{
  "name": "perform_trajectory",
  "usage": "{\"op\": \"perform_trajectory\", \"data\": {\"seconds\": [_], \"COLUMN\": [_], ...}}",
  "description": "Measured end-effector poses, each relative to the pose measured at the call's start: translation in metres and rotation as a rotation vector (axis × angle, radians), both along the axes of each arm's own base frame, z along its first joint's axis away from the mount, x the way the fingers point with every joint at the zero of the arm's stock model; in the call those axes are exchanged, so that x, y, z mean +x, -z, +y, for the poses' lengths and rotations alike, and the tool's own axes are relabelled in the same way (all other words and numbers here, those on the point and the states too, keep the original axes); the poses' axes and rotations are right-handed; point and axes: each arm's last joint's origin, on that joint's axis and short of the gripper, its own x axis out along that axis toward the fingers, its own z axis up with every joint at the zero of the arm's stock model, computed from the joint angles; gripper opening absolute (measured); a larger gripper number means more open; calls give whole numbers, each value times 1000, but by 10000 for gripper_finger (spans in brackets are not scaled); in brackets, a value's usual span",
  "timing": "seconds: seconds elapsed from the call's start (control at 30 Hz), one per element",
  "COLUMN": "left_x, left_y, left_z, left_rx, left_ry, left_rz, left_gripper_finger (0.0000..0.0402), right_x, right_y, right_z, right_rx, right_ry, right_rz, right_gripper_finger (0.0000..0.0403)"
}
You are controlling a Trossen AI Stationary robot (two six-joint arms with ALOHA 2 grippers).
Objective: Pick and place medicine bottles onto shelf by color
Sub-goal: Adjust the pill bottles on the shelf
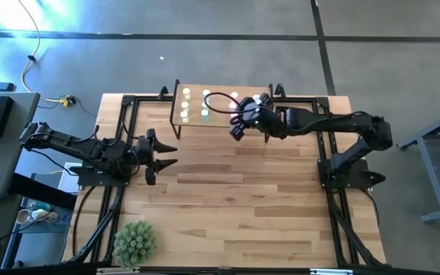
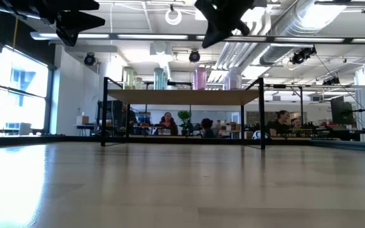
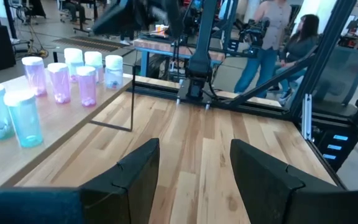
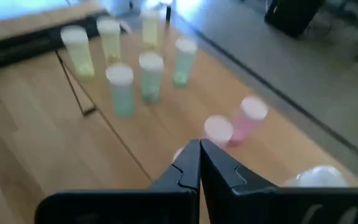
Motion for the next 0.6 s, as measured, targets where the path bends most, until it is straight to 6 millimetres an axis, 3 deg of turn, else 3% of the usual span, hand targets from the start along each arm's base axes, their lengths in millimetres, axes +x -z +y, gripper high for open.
{"op": "perform_trajectory", "data": {"seconds": [0.23,0.6], "left_x": [0,0], "left_y": [0,0], "left_z": [0,0], "left_rx": [0,0], "left_ry": [0,0], "left_rz": [-1,1], "left_gripper_finger": [186,186], "right_x": [0,0], "right_y": [10,23], "right_z": [-2,-22], "right_rx": [86,170], "right_ry": [17,64], "right_rz": [41,74], "right_gripper_finger": [0,0]}}
